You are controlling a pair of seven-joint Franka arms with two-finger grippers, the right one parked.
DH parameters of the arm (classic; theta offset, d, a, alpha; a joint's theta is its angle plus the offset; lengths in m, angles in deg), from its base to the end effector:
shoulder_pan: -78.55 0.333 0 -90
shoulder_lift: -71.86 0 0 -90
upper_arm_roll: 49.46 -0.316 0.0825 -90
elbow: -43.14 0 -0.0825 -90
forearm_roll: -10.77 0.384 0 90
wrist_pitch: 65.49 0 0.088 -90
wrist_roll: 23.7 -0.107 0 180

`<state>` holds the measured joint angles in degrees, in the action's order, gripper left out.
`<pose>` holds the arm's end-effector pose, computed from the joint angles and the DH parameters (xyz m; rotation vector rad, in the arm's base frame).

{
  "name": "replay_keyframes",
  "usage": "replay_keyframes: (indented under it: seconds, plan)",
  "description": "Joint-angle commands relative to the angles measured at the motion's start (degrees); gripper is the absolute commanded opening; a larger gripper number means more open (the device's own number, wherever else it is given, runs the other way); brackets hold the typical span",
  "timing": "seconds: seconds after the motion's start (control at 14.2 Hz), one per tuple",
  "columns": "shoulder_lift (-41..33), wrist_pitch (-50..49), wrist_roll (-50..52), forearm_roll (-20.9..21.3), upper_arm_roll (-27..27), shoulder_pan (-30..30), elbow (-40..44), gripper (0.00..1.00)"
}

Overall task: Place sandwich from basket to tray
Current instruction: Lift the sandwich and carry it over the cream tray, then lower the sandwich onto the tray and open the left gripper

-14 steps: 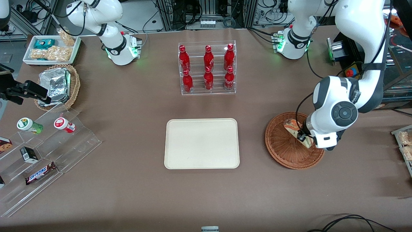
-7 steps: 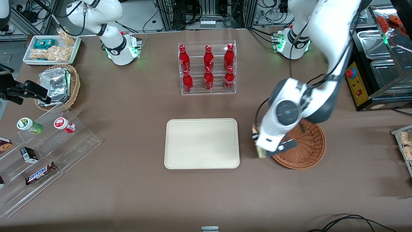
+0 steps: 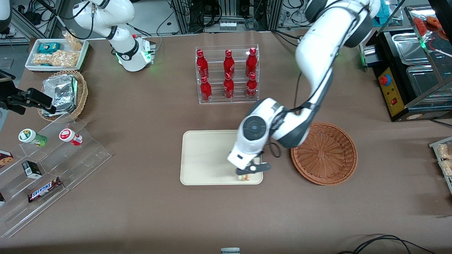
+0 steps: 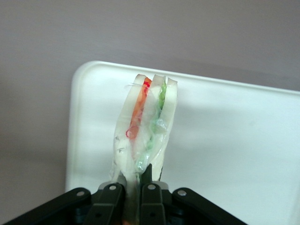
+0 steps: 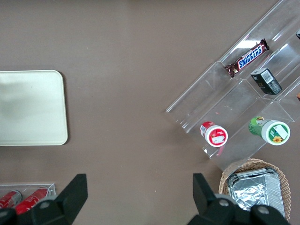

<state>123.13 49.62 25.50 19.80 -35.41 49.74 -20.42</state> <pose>0.6100 -0.4714 0.2846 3.0823 0.2119 -0.0211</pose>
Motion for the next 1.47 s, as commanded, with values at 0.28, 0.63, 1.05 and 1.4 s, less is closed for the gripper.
replay_keyframes:
  seconds: [0.28, 0.63, 1.05, 1.4]
  plan:
    - [5.2, 2.4, 3.0, 1.7, -0.8, -5.9, 6.0, 0.01]
    - [6.6, 2.9, 8.2, 1.7, -0.9, -7.3, 6.0, 0.04]
    - [5.8, 4.1, 14.3, 1.6, -0.8, -7.1, 4.5, 1.0]
    - [-6.4, -6.7, 13.7, 1.9, -0.9, -5.1, 1.9, 1.0]
